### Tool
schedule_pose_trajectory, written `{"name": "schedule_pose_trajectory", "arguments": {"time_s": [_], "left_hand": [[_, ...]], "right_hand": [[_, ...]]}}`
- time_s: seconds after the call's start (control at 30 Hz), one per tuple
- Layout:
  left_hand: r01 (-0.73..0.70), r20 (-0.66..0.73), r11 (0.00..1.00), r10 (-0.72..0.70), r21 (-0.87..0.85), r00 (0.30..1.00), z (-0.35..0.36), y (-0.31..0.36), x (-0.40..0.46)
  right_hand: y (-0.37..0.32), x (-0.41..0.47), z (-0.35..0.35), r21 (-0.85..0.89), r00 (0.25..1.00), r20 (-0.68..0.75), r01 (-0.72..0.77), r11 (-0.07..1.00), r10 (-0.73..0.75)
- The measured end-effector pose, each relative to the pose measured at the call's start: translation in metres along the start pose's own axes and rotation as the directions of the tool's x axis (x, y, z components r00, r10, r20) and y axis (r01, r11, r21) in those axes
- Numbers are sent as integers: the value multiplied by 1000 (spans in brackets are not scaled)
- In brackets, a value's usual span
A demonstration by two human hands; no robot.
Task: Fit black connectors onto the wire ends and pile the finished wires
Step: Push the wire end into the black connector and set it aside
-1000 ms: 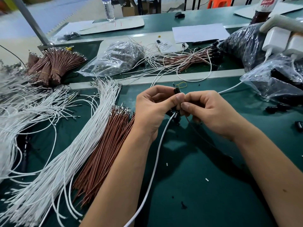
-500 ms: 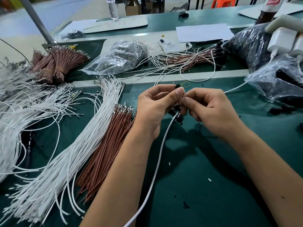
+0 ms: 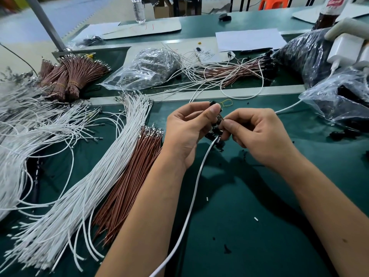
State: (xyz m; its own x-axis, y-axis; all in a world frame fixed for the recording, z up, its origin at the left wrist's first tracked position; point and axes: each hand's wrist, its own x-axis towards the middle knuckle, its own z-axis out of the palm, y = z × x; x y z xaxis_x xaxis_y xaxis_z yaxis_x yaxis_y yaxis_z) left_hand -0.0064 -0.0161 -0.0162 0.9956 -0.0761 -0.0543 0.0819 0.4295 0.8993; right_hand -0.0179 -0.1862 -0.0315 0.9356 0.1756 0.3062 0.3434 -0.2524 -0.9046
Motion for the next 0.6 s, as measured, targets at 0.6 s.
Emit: {"name": "schedule_pose_trajectory", "arguments": {"time_s": [0.6], "left_hand": [[101,28,985,-98,-138,995,-4,2,3]], "right_hand": [[-8,-1,-1,51,1000,3,-22,998,22]]}}
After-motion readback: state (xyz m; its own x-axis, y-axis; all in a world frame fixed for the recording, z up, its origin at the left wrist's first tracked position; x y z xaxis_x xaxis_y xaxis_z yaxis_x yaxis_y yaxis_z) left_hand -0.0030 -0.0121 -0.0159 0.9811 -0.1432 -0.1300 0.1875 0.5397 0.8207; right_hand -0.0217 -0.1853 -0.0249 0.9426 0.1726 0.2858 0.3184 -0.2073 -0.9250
